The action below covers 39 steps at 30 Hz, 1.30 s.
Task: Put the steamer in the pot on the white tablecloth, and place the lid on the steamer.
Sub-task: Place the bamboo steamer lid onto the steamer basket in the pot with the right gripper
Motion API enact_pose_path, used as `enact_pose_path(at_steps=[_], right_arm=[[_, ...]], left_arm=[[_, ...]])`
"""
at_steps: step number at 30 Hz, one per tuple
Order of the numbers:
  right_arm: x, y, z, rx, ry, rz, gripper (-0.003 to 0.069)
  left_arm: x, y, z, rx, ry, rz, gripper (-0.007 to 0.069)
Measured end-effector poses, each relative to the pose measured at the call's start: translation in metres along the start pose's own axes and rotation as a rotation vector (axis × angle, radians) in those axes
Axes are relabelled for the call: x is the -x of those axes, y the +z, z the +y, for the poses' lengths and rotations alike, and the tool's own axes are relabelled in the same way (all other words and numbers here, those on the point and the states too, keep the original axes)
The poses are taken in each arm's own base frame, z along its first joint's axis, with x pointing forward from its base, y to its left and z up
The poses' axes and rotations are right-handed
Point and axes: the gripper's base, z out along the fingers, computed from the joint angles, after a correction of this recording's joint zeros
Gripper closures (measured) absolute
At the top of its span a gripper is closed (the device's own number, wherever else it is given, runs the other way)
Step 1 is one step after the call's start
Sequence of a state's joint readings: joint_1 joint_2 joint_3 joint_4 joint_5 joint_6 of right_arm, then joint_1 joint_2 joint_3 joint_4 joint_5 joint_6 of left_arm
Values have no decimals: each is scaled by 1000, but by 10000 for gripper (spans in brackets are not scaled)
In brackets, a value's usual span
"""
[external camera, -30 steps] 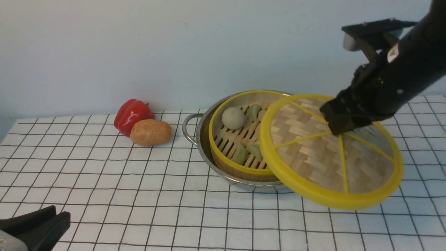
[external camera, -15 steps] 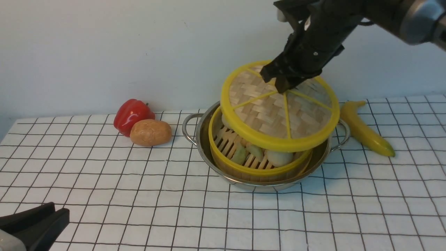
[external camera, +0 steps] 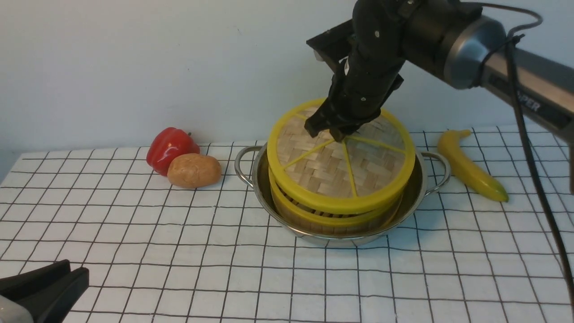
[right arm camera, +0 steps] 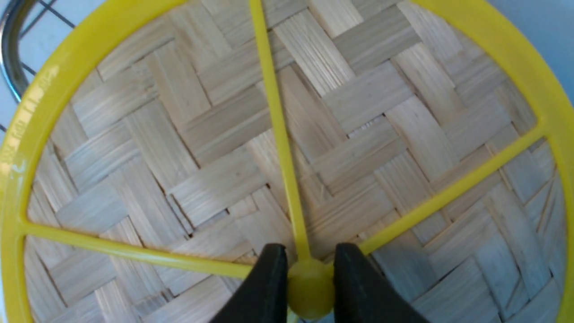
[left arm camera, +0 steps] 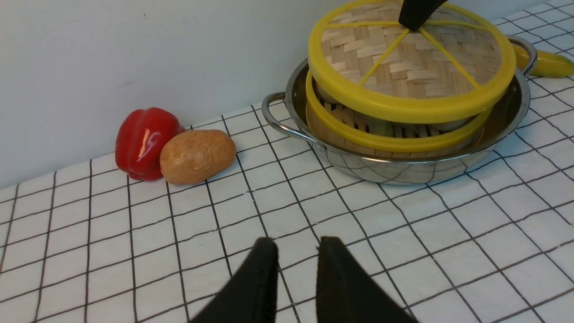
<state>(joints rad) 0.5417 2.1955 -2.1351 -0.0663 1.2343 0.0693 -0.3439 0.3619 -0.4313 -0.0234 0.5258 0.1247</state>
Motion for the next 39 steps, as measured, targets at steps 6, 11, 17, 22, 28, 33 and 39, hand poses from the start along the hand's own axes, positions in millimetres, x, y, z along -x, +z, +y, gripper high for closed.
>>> enact_pose_path(at_steps=[6, 11, 17, 22, 28, 33, 39], right_arm=[[-1, 8, -1, -15, -8, 13, 510], [-3, 18, 0, -15, -10, 34, 510], [-5, 27, 1, -15, -16, 51, 510], [-5, 29, 2, -5, -28, 52, 510], [-3, 28, 2, 5, -36, 45, 510], [-3, 27, 2, 10, -46, 42, 510], [-3, 27, 3, 10, -55, 44, 510]], left_arm=[[0, 0, 0, 0, 0, 0, 497], [0, 0, 0, 0, 0, 0, 493], [0, 0, 0, 0, 0, 0, 487], [0, 0, 0, 0, 0, 0, 487], [0, 0, 0, 0, 0, 0, 487], [0, 0, 0, 0, 0, 0, 487], [0, 0, 0, 0, 0, 0, 487]])
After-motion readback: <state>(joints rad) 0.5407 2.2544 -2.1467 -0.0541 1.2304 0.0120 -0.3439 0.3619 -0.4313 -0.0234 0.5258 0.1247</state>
